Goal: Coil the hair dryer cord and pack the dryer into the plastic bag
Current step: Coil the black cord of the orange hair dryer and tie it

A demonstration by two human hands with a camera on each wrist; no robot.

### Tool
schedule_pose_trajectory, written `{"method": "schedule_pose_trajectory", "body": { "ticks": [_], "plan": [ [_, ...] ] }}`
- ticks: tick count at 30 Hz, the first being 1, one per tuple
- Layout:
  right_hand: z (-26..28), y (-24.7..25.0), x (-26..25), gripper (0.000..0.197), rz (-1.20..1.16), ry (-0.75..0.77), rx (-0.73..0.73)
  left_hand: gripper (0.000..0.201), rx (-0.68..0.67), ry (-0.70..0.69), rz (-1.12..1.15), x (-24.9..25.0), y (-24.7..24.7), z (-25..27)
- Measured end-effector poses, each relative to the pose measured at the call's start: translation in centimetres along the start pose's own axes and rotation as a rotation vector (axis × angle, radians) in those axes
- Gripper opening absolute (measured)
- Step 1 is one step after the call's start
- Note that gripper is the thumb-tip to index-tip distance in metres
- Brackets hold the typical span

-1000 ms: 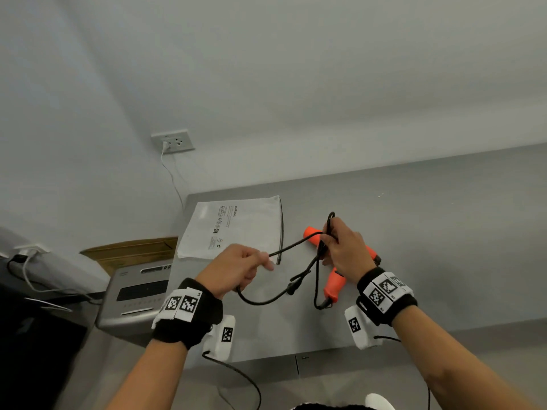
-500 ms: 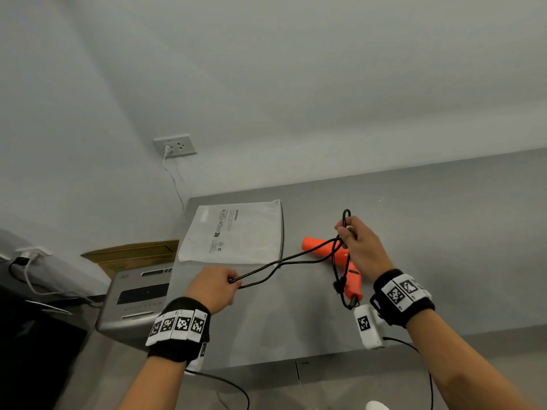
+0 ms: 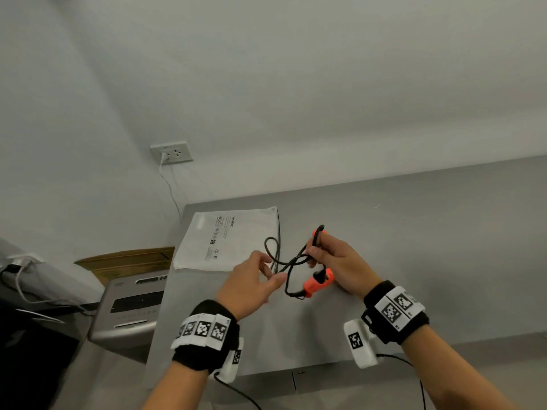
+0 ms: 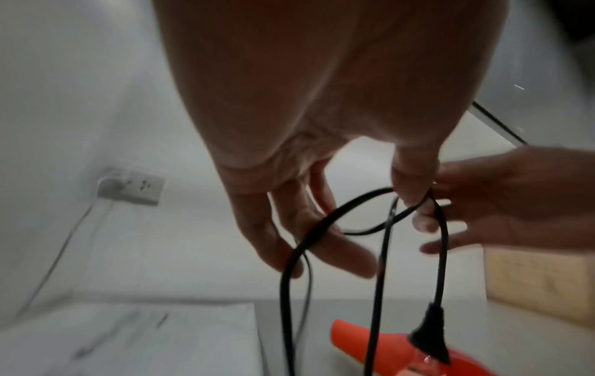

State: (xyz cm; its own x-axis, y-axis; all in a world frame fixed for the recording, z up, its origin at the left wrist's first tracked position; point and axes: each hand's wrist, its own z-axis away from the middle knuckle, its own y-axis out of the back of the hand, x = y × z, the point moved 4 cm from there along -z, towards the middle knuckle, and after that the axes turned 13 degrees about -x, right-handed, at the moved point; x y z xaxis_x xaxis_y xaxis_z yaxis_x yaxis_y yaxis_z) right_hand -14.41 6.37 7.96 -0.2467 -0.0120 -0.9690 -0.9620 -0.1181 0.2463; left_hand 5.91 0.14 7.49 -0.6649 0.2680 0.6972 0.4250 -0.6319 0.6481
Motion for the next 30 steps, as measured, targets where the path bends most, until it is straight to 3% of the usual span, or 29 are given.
{"method": "schedule_pose_trajectory", "body": {
  "ticks": [3, 7, 10, 14, 18, 22, 25, 28, 30],
  "plan": [
    [0.1, -0.6, -0.4, 0.012, 0.123, -0.017, 0.014, 0.033, 0.116, -0.047, -0.221, 1.6, 0.0, -0.7],
    [0.2, -1.2, -0.4, 0.014, 0.157, -0.015, 0.001, 0.014, -0.021, -0.17, -0.034, 3.5, -1.3, -1.5],
    [0.3, -0.2, 1.1, 0.026, 0.207, -0.106, 0.159, 0.018, 0.136, -0.2, -0.033, 2.9, 0.2, -1.5],
    [1.6, 2.0, 4.3, 0.029, 0.184, -0.286, 0.341, 0.023, 0.366, -0.104, 0.199, -0.4, 4.7, -1.1],
    [2.6, 3.1, 8.1, 0.017, 0.254, -0.476, 0.292, 0.029, 0.512, -0.115, 0.456, -2.1, 9.6, 0.8],
    [2.8, 3.0, 9.3, 0.013, 0.465, -0.593, 0.209, 0.025, 0.478, -0.175, 0.482, -0.5, 11.5, 2.5],
    [1.9, 2.4, 5.5, 0.027, 0.472, -0.433, 0.256, 0.02, 0.415, -0.202, 0.393, 1.3, 10.8, 2.8],
    [1.1, 0.4, -2.4, 0.038, 0.402, 0.016, 0.264, 0.02, 0.32, -0.23, 0.284, 3.3, 9.2, 2.7],
    [0.6, -1.6, -6.7, 0.048, 0.454, 0.227, 0.178, 0.018, 0.254, -0.259, 0.213, 4.7, 8.0, 2.7]
  ]
}}
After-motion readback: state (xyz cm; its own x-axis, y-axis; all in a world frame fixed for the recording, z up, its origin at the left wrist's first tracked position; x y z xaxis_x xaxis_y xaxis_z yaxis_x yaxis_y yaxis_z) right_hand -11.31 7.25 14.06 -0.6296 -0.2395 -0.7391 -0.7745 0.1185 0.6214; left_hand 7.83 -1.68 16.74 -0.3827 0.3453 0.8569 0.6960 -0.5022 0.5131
